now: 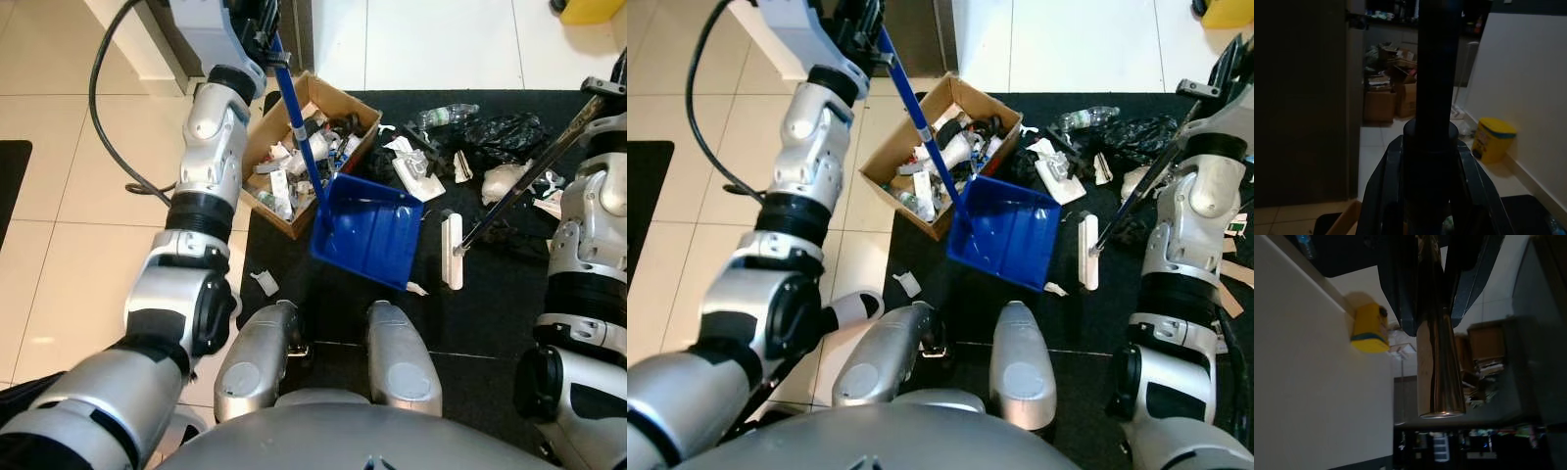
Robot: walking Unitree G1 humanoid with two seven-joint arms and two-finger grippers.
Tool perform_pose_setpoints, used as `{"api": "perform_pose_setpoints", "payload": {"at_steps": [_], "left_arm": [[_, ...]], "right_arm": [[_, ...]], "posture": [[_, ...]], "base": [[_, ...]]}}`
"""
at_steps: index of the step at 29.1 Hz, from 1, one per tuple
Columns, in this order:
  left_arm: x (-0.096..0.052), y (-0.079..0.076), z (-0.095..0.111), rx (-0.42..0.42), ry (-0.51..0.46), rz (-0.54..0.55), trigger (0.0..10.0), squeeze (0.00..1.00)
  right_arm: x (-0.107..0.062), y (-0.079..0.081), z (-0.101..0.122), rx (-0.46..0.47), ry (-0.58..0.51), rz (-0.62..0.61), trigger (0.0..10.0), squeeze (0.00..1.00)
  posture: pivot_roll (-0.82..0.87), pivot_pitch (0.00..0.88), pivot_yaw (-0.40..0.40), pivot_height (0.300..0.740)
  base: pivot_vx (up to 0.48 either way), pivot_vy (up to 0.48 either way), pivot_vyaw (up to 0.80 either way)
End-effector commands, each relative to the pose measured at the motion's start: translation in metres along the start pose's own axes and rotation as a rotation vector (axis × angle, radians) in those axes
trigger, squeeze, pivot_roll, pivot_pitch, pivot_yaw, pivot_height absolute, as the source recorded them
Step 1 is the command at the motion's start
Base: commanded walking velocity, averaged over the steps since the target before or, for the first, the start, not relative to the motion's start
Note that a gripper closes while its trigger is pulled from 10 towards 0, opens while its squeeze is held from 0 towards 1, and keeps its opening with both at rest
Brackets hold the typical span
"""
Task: Sweep floor
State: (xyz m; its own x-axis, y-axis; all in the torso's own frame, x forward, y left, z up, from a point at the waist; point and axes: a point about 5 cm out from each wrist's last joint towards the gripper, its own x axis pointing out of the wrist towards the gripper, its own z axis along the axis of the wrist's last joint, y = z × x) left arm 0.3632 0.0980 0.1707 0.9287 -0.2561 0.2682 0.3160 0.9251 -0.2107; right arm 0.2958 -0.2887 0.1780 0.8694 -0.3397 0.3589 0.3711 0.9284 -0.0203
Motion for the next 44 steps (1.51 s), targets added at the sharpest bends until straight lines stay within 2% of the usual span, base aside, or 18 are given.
{"api": "perform_pose_setpoints", "payload": {"at_steps": [1, 10, 11, 13, 18, 44], "left_arm": [[-0.003, -0.005, 0.004, 0.006, -0.043, -0.018, 10.0, 0.00], [-0.023, -0.003, -0.019, 0.062, 0.047, -0.030, 10.0, 0.00], [-0.028, -0.003, -0.025, 0.060, 0.080, -0.020, 10.0, 0.00], [-0.029, -0.002, -0.027, 0.067, 0.096, -0.014, 10.0, 0.00], [-0.032, 0.000, -0.028, 0.075, 0.114, 0.004, 10.0, 0.00], [-0.030, -0.008, -0.023, 0.078, 0.125, -0.024, 10.0, 0.00]], "right_arm": [[0.005, 0.000, 0.014, -0.005, -0.060, 0.014, 10.0, 0.00], [0.006, 0.001, 0.014, 0.016, -0.063, 0.018, 10.0, 0.00], [0.003, 0.008, 0.009, 0.029, -0.043, 0.028, 10.0, 0.00], [0.002, 0.011, 0.006, 0.034, -0.033, 0.030, 10.0, 0.00], [0.000, 0.016, 0.003, 0.042, -0.021, 0.045, 10.0, 0.00], [0.001, 0.012, 0.003, 0.040, -0.022, 0.028, 10.0, 0.00]], "posture": [[-0.09, 0.022, 0.078, 0.740], [-0.09, 0.011, 0.076, 0.740], [-0.09, 0.010, 0.076, 0.740], [-0.08, 0.010, 0.077, 0.740], [-0.08, 0.014, 0.075, 0.740], [-0.08, 0.024, 0.087, 0.740]], "base": [[0.000, 0.000, 0.00], [0.000, 0.000, 0.00], [0.000, 0.000, 0.00], [0.000, 0.000, 0.00], [0.000, -0.059, 0.00], [0.000, -0.480, 0.00]]}}
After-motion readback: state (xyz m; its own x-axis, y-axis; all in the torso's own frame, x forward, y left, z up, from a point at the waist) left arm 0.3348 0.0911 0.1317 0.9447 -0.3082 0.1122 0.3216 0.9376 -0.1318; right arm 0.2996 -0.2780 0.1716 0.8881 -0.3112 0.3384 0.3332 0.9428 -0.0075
